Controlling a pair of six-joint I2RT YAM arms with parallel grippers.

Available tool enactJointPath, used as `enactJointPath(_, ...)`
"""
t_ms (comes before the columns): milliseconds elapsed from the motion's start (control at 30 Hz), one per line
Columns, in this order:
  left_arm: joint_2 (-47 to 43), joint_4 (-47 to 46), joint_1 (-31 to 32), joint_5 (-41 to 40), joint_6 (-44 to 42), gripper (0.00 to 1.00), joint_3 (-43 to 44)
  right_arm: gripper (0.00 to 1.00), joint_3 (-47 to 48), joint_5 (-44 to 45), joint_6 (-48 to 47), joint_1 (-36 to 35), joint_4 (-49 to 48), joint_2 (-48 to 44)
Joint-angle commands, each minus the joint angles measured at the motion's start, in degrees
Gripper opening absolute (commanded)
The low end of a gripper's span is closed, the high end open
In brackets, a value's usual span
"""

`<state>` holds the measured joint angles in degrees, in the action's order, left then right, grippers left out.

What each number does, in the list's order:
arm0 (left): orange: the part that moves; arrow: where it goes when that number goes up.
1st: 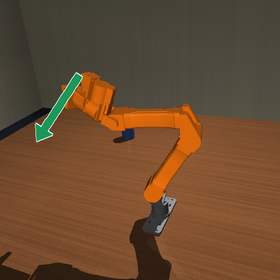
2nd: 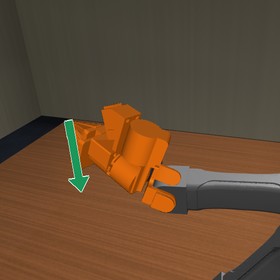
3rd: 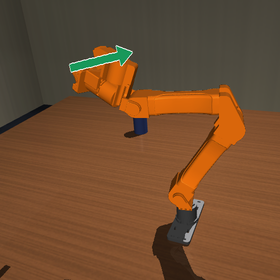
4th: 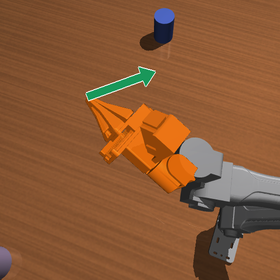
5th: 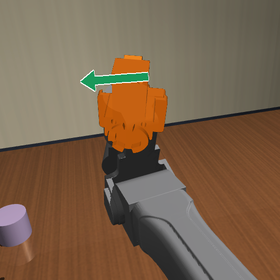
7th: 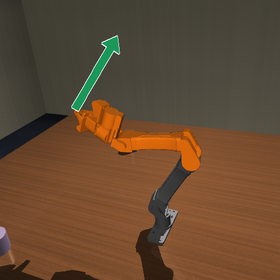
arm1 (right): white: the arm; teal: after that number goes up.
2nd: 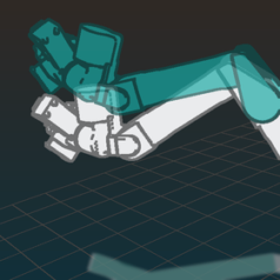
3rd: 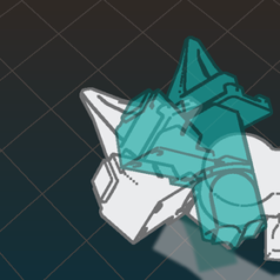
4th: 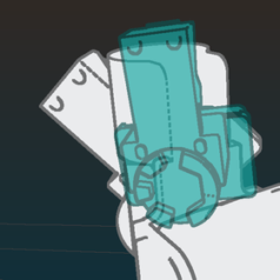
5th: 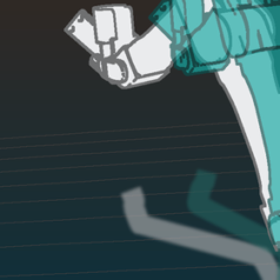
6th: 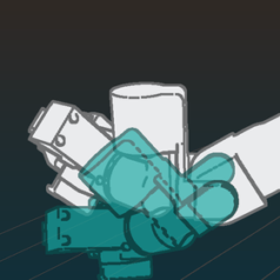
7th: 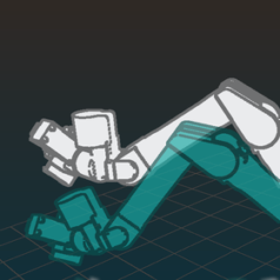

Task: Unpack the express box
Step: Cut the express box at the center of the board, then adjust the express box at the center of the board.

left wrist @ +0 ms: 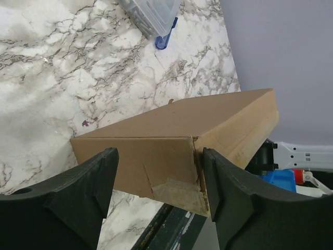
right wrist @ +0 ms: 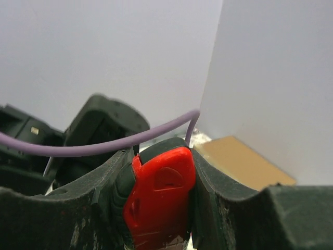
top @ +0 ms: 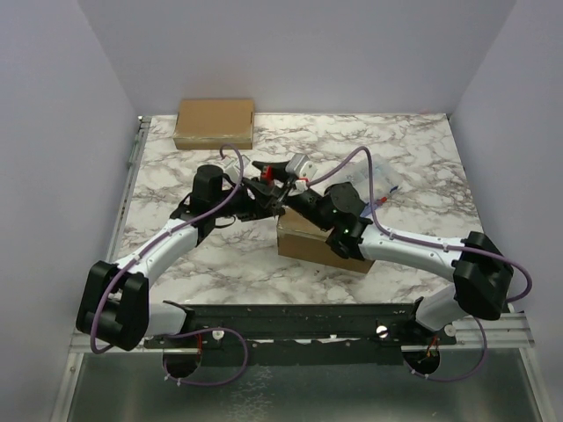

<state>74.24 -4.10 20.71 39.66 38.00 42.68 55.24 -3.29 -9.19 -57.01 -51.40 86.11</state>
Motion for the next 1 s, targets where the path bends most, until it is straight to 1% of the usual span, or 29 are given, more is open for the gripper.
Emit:
enactJointPath(0, 1.1, 8.84, 0.21, -6.58, -6.49, 0.7, -2.08, 0.0, 6.71, -0.05, -4.22, -0.2, 0.78, -4.29)
enactJointPath(100, 0.23, 9.43, 0.21, -7.0, -6.9, 0.7, -1.47, 0.0, 7.96, 0.65, -6.52, -0.2, 3.11, -5.9)
enactJointPath(133, -0.18, 9.98, 0.23, -7.23, -7.15, 0.7, -1.01, 0.0, 7.84, 1.64, -7.1, -0.21, 3.9, -6.65)
enactJointPath(167, -0.68, 10.66, 0.09, -7.5, -7.29, 0.7, -0.36, 0.0, 7.62, 4.51, -7.61, -0.2, 4.5, -7.81)
enactJointPath(233, -1.9, 11.74, -0.28, -7.49, -7.05, 0.73, 1.26, 0.01, 7.1, 11.57, -8.48, -0.2, 6.98, -10.77)
enactJointPath(267, -2.57, 12.21, -0.57, -7.41, -6.8, 0.75, 2.3, 0.0, 6.76, 16.95, -8.82, -0.2, 8.46, -12.37)
enactJointPath(333, -3.96, 13.45, -0.83, -7.53, -6.43, 0.79, 4.59, 0.01, 6.99, 30.47, -9.58, -0.12, 13.3, -14.88)
enactJointPath(433, -5.32, 15.98, -1.02, -8.7, -7.15, 0.84, 8.66, 0.01, 8.39, 50.42, -10.81, 0.77, 25.34, -16.99)
enactJointPath(467, -5.65, 17.01, -0.98, -9.41, -7.74, 0.84, 10.05, 0.01, 9.71, 55.45, -8.44, 1.4, 31.57, -17.78)
enactJointPath(500, -5.83, 18.16, -1.04, -10.21, -8.51, 0.85, 11.61, 0.01, 11.97, 59.6, -3.89, 2.24, 41.74, -18.48)
enactJointPath(533, -5.93, 18.96, -1.03, -10.73, -9.03, 0.86, 12.87, 0.01, 15.0, 61.24, 3.72, 3.41, 53.61, -19.2)
enactJointPath(567, -5.86, 19.44, -1.06, -10.85, -9.28, 0.86, 13.89, 0.01, 18.95, 60.61, 12.35, 4.88, 72.76, -19.58)
enactJointPath(600, -5.61, 19.63, -1.09, -10.48, -9.34, 0.86, 14.77, 0.01, 22.93, 59.13, 22.18, 6.4, 86.84, -19.51)
enactJointPath(633, -5.09, 19.73, -1.06, -9.74, -9.16, 0.86, 15.33, 0.01, 26.67, 57.76, 29.25, 7.23, 97.12, -19.53)
enactJointPath(700, -3.78, 19.65, -0.98, -7.74, -8.7, 0.86, 15.84, 0.01, 30.48, 54.09, 35.39, 7.66, 111.97, -19.64)
enactJointPath(767, -2.53, 19.65, -0.77, -6.45, -8.61, 0.86, 15.3, 0.01, 32.96, 50.99, 42.45, 7.71, 123.74, -18.71)
enactJointPath(800, -2.1, 19.65, -0.6, -6.1, -8.64, 0.86, 14.92, 0.01, 33.29, 49.28, 45.76, 7.71, 127.3, -18.48)
enactJointPath(833, -1.98, 19.65, -0.58, -5.91, -8.6, 0.86, 14.27, 0.01, 32.18, 46.48, 46.42, 7.71, 127.63, -19.0)
enactJointPath(867, -2.02, 19.64, -0.58, -5.89, -8.22, 0.86, 13.76, 0.01, 29.69, 43.12, 44.46, 7.75, 124.48, -20.35)
enactJointPath(933, -2.9, 19.65, -0.54, -6.13, -7.29, 0.84, 12.83, 0.01, 23.31, 34.98, 39.3, 8.13, 115.19, -23.38)
enactJointPath(967, -3.71, 19.65, -0.58, -6.75, -6.52, 0.84, 12.29, 0.01, 21.39, 32.08, 37.85, 9.22, 112.37, -23.7)
